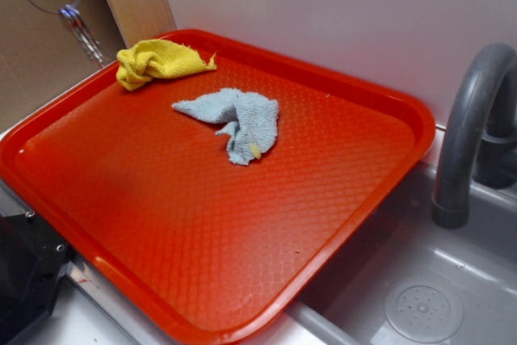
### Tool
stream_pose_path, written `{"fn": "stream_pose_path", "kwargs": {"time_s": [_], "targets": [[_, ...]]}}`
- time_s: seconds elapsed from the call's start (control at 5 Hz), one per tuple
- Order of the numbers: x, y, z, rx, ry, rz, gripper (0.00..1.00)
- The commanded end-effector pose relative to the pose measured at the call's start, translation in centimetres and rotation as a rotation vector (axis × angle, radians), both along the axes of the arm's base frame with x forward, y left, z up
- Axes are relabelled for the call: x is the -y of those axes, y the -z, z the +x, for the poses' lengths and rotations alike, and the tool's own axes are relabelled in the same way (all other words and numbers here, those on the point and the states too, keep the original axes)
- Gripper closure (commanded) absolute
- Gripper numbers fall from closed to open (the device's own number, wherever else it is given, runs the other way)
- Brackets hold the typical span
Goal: Grab the silver keys.
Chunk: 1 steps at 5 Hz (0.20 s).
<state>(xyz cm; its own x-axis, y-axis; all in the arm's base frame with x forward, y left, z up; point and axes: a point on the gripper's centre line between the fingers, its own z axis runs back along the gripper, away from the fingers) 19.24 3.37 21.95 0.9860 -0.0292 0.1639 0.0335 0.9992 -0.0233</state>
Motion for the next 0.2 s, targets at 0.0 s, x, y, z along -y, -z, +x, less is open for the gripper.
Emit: {"fn": "stream_pose_path", "kwargs": {"time_s": [0.0], "targets": [[-1.81,-0.24,-0.94,0.016,0.004,0.006,1.0]]}}
